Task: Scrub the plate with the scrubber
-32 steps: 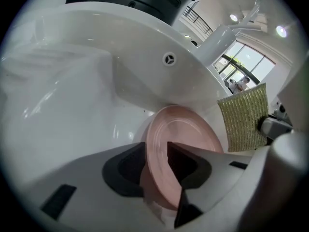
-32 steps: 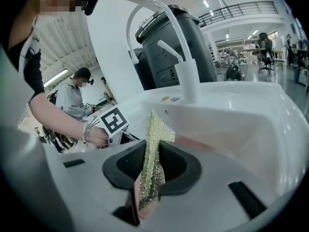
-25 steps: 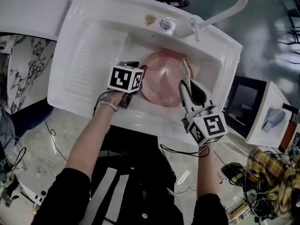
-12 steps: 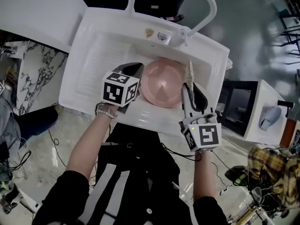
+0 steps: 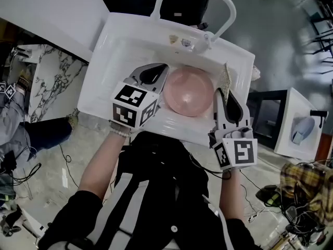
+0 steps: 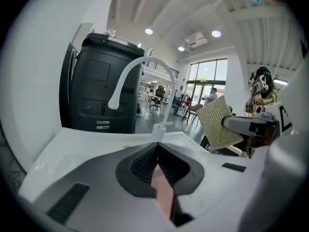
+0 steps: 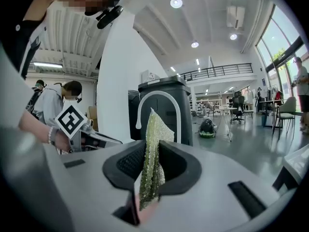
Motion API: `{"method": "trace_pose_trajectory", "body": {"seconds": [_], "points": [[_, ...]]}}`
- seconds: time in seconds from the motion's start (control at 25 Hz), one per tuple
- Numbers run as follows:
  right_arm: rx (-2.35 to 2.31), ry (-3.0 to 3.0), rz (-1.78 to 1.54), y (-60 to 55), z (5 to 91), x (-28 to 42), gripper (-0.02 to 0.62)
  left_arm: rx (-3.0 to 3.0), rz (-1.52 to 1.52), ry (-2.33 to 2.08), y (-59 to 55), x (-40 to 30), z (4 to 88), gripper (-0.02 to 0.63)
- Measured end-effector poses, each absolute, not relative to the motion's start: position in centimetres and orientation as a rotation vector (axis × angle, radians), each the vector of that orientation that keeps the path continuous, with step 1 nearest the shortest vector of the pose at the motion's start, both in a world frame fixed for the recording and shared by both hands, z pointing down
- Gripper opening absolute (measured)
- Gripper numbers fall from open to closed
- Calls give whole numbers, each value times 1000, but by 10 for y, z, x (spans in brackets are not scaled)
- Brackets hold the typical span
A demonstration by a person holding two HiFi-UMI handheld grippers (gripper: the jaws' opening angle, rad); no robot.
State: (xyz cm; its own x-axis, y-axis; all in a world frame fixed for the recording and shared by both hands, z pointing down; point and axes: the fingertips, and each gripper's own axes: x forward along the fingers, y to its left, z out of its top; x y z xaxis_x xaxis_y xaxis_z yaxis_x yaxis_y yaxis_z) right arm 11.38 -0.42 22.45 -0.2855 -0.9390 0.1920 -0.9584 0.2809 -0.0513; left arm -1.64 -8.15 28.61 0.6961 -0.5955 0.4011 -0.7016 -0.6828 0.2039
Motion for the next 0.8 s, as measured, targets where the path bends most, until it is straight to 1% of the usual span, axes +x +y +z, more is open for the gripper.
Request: {"method": "trace_pose_trajectory", "body": {"seconds": [0.4,0.8], "points": [[1792,-2442,118,6,193,96,77,2663,341,-1127,-67,-41,225,0],[1807,-2452,109,13,181,90,77,2750,311,-1172,-52,-45,192,0]]}}
